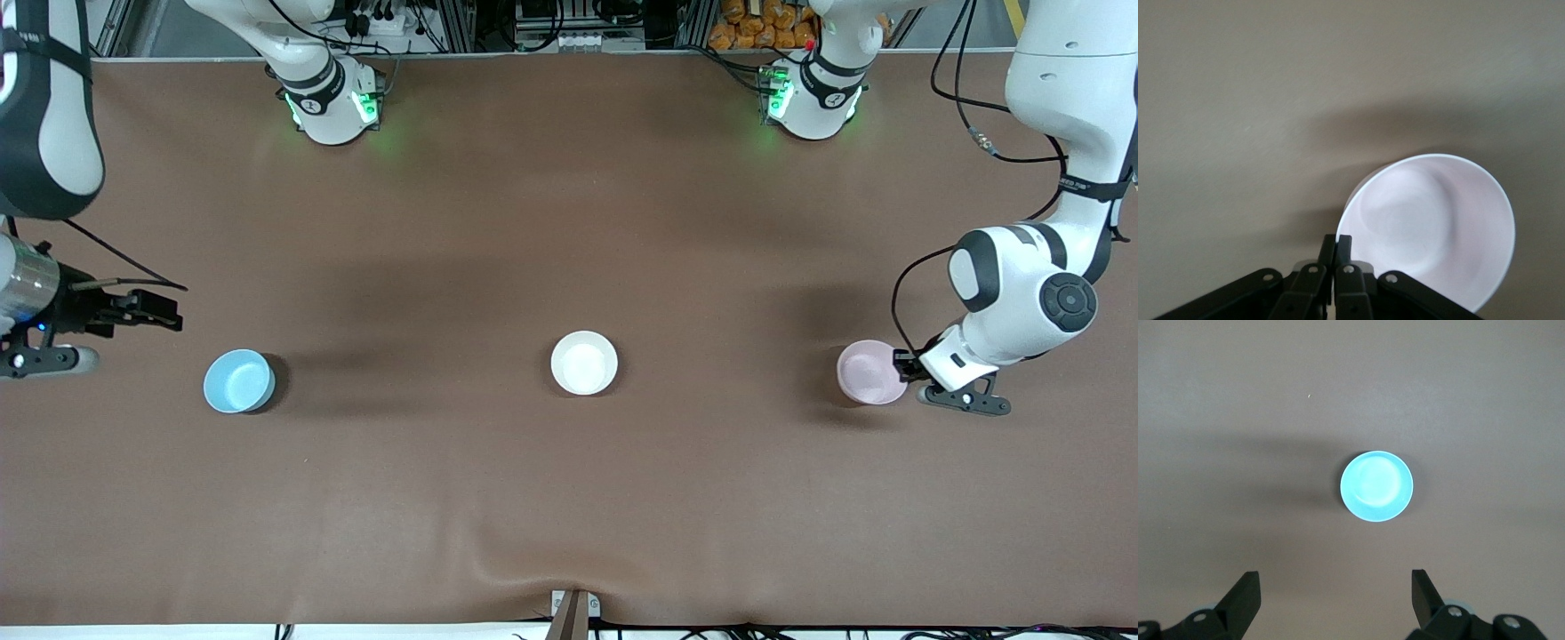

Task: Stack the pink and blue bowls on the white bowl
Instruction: 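Grasp the pink bowl rim with the left gripper while the right gripper lowers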

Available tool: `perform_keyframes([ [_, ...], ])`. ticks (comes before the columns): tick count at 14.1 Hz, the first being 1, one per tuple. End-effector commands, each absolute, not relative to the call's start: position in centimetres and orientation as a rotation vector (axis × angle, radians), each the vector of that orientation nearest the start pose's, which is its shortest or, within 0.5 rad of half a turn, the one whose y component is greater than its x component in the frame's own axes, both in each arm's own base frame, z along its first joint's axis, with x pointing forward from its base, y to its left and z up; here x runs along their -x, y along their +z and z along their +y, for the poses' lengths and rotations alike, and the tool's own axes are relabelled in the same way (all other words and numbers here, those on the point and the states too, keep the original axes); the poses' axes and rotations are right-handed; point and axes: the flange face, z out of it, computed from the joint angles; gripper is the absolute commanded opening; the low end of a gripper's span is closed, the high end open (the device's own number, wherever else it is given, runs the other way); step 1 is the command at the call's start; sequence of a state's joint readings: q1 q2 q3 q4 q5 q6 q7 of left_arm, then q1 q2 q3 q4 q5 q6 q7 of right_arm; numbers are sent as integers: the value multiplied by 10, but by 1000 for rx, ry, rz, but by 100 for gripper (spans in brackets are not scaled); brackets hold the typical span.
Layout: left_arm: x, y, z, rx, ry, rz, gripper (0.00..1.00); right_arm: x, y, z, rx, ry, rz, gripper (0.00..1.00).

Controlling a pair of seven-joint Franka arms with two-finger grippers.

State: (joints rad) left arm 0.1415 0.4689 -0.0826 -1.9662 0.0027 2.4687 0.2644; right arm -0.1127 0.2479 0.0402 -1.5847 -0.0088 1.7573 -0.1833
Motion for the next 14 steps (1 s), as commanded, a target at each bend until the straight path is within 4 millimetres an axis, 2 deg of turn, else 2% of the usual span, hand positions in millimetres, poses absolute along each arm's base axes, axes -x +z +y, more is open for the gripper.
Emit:
perform_keyframes([
  [1, -632, 262, -5, 3212, -81, 240, 0, -637, 461, -71, 3126, 142, -214, 100],
  [4, -650, 292, -68, 3256, -26, 137, 0, -646, 450, -75, 3146, 93, -252, 100],
  [7, -651, 318, -160, 3296, -1, 4, 0, -659, 406, -87, 3168, 119, -292, 100],
  [9, -647, 327, -210, 3300, 7, -92, 0, -662, 371, -93, 3143, 167, -390, 100],
  [10, -644, 327, -235, 3304, 12, -130, 0, -661, 354, -100, 3131, 202, -398, 100],
  [11, -638, 329, -263, 3307, 17, -170, 0, -659, 345, -104, 3124, 209, -418, 100],
  [12, -630, 326, -293, 3310, 28, -185, 0, -656, 329, -104, 3116, 203, -458, 100],
  [13, -618, 318, -333, 3311, 50, -210, 0, -647, 309, -114, 3116, 175, -469, 100],
  [14, -613, 311, -358, 3306, 66, -276, 0, -641, 296, -121, 3123, 126, -478, 100],
])
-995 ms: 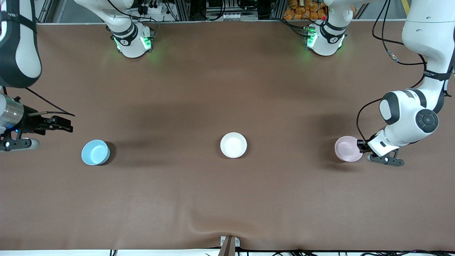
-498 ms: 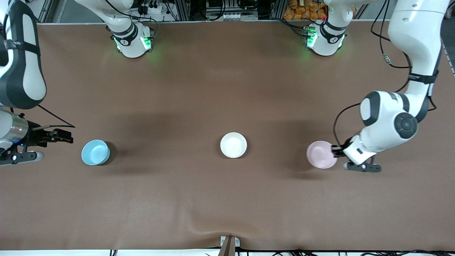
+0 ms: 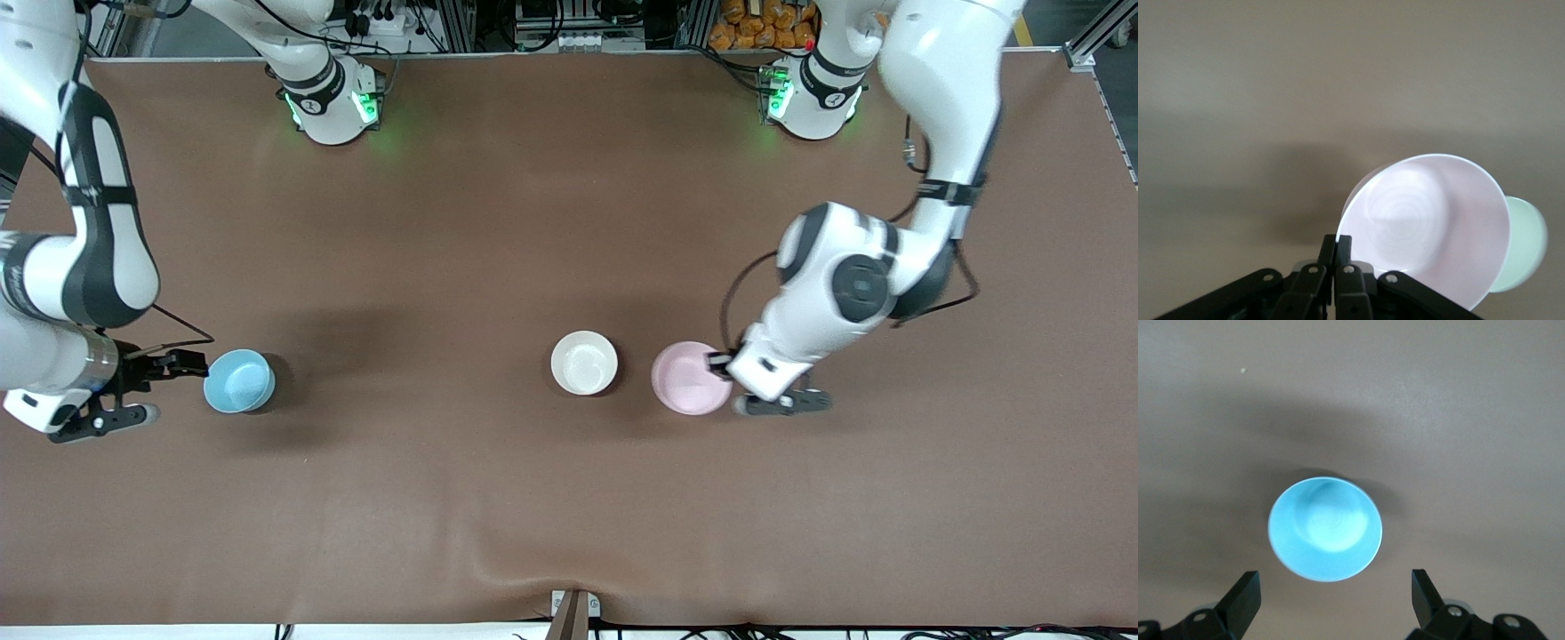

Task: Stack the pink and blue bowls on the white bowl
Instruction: 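Carry the pink bowl onto the white bowl with the left gripper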

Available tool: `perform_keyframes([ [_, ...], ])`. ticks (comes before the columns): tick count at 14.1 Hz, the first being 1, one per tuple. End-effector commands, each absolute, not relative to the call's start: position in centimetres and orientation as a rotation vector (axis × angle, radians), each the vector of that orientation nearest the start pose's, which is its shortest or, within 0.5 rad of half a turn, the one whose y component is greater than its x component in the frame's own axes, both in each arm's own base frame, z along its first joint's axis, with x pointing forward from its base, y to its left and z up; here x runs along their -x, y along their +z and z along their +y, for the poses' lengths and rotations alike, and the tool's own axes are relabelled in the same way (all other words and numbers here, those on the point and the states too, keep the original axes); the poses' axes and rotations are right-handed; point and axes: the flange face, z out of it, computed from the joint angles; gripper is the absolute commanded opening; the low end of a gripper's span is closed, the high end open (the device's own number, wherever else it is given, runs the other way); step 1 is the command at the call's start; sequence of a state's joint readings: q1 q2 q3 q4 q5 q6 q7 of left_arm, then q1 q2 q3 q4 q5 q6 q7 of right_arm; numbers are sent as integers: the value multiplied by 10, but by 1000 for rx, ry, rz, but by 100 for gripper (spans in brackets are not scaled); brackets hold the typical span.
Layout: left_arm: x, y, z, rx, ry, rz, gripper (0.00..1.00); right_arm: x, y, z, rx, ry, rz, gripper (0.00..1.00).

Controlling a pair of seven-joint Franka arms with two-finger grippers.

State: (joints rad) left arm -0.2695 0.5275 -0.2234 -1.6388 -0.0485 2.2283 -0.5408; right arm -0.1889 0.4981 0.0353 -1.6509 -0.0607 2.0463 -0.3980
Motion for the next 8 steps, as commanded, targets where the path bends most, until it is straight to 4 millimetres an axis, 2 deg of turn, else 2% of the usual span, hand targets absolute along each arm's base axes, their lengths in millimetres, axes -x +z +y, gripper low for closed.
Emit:
perform_keyframes([
  [1, -615, 307, -372, 3313, 72, -323, 0, -635, 283, -127, 3127, 84, -492, 100],
  [2, -618, 304, -383, 3328, 78, -352, 0, -627, 268, -135, 3133, 48, -486, 100],
  [4, -607, 298, -416, 3350, 94, -334, 0, -614, 246, -133, 3145, -38, -490, 100],
  [6, -606, 296, -424, 3369, 63, -320, 0, -613, 238, -131, 3153, -103, -492, 100],
  [8, -595, 293, -441, 3371, 71, -293, 0, -612, 232, -130, 3151, -80, -423, 100],
])
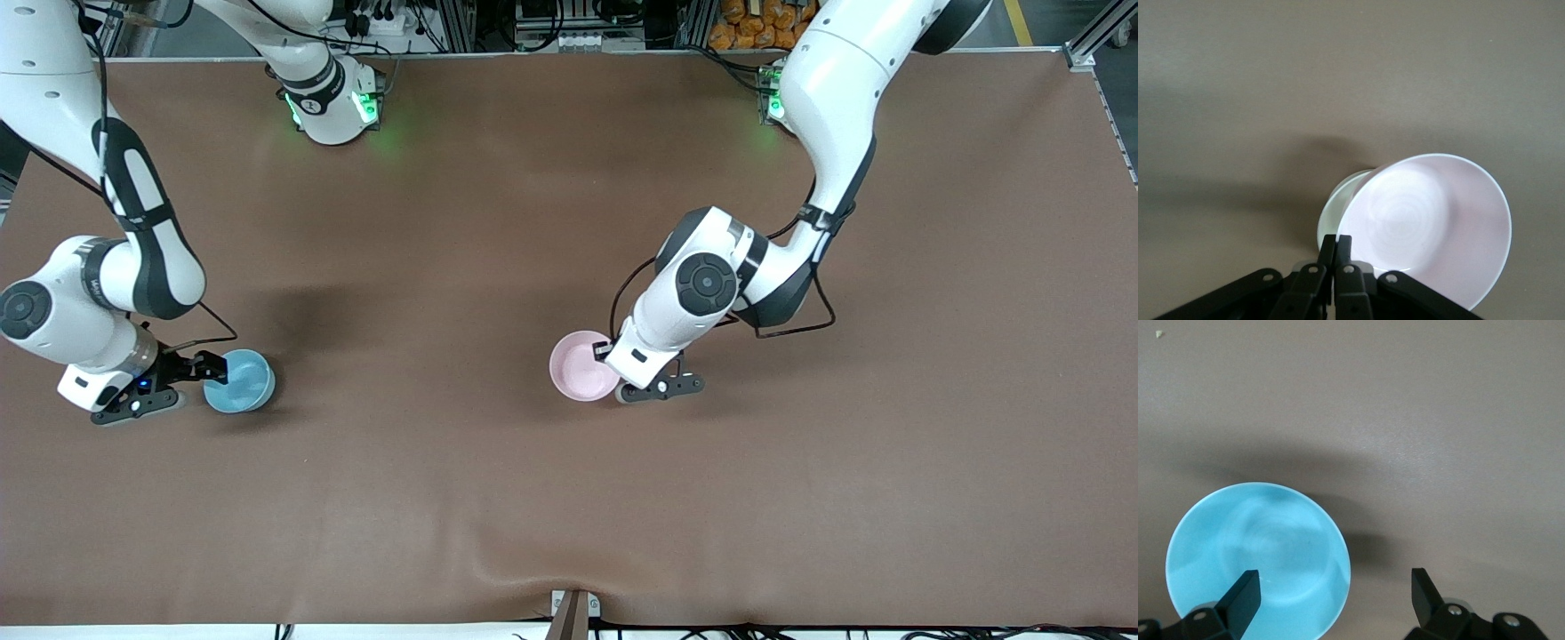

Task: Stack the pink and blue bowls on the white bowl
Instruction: 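Carry the pink bowl onto the white bowl with the left gripper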

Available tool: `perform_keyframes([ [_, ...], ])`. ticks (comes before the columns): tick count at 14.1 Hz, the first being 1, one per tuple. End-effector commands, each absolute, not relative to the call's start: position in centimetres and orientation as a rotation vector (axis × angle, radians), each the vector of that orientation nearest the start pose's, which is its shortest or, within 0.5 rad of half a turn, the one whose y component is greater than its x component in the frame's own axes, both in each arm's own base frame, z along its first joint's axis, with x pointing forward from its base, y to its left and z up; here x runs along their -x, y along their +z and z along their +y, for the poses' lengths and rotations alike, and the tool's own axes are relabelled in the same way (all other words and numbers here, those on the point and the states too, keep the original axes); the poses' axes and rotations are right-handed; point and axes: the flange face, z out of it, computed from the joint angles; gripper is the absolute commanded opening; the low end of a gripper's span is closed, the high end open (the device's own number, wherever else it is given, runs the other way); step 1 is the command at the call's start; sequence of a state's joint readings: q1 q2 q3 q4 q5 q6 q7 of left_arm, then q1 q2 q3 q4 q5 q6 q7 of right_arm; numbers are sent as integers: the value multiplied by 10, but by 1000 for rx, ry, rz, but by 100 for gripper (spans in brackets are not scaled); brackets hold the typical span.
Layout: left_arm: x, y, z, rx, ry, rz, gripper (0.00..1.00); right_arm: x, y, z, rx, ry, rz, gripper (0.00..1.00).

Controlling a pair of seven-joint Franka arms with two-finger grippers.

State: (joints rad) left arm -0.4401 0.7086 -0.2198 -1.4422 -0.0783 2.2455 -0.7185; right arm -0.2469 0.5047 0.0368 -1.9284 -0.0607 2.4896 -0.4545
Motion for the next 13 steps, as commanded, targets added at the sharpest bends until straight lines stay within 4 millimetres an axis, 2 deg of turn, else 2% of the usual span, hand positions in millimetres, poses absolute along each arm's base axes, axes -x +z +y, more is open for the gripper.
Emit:
perform_keyframes([
  [1, -586, 288, -452, 3373, 68, -262, 0, -610, 223, -127, 3148, -45, -372, 100],
  [2, -584, 286, -453, 3371, 63, -247, 0, -608, 217, -130, 3147, -24, -343, 100],
  [6, -588, 271, -431, 3340, 91, -250, 0, -607, 211, -133, 3145, -18, -330, 100],
  [8, -592, 273, -419, 3335, 95, -240, 0, -608, 199, -135, 3140, -3, -320, 100],
  [10, -588, 271, -424, 3335, 100, -232, 0, -609, 197, -140, 3139, -1, -308, 100],
  [11, -589, 270, -424, 3334, 99, -231, 0, -610, 198, -140, 3139, -1, -308, 91],
  [13, -587, 268, -422, 3331, 107, -232, 0, -610, 198, -140, 3139, 1, -310, 40],
])
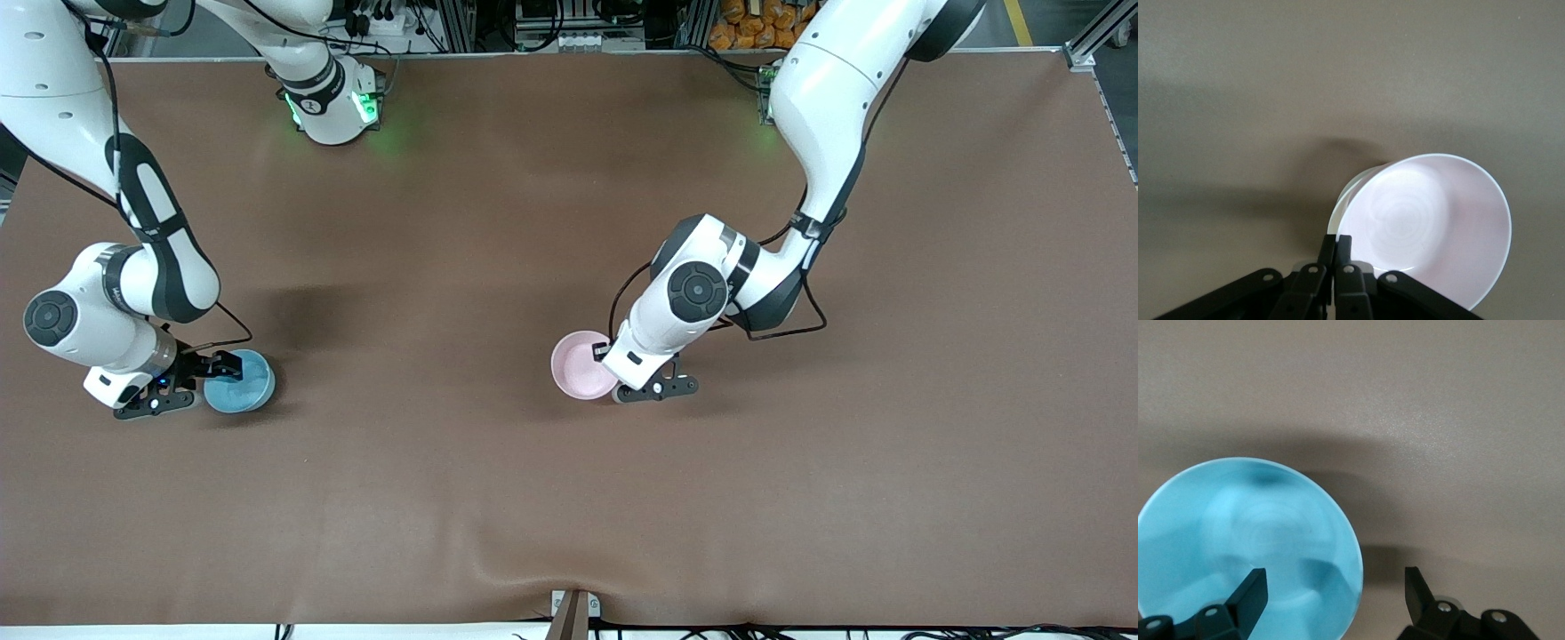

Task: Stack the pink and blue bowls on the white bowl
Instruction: 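Carry the pink bowl onto the white bowl with the left gripper, then release the pink bowl while the right gripper lifts the blue bowl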

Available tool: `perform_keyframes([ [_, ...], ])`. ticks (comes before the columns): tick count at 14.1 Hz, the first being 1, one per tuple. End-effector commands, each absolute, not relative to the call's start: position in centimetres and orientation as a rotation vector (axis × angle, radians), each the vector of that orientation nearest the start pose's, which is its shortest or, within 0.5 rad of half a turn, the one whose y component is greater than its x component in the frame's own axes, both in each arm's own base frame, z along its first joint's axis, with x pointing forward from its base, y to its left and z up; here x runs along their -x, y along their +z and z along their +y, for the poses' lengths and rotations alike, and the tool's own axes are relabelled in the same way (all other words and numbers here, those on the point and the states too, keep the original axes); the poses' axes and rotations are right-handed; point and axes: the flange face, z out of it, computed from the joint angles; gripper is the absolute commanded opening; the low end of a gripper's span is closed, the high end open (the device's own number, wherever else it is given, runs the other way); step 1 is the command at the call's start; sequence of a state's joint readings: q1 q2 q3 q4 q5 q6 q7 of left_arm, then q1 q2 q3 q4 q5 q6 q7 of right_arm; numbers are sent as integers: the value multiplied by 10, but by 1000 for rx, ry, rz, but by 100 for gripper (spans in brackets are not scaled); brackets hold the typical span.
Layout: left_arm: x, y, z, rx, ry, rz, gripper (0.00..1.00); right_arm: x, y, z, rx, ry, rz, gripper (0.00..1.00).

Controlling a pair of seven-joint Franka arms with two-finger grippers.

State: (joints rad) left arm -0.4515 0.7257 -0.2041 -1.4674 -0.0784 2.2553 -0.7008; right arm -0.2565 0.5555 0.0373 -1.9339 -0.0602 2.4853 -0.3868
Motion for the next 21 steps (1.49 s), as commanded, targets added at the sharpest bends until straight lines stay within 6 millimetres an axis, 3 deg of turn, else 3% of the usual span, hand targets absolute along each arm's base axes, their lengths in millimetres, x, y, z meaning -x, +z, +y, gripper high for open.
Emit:
perform_keyframes([
  [1, -585, 265, -421, 3324, 118, -231, 0, -610, 198, -139, 3137, 3, -314, 18],
  [2, -584, 267, -421, 3323, 117, -232, 0, -610, 198, -140, 3138, 1, -309, 0],
  [6, -581, 262, -423, 3320, 127, -225, 0, -612, 204, -141, 3138, -12, -318, 0],
  [9, -580, 257, -426, 3327, 118, -224, 0, -615, 226, -134, 3138, -21, -345, 0],
  [13, -579, 241, -429, 3342, 91, -230, 0, -637, 287, -114, 3111, 19, -390, 0],
  [16, -580, 239, -429, 3346, 84, -236, 0, -652, 336, -96, 3005, 35, -297, 0],
  [19, -580, 232, -429, 3347, 89, -263, 0, -665, 378, -65, 2930, 73, -287, 0],
  [20, -580, 233, -430, 3349, 93, -270, 16, -665, 389, -57, 2924, 93, -245, 0],
  [21, -580, 234, -430, 3351, 93, -275, 71, -665, 400, -42, 2919, 105, -216, 0],
])
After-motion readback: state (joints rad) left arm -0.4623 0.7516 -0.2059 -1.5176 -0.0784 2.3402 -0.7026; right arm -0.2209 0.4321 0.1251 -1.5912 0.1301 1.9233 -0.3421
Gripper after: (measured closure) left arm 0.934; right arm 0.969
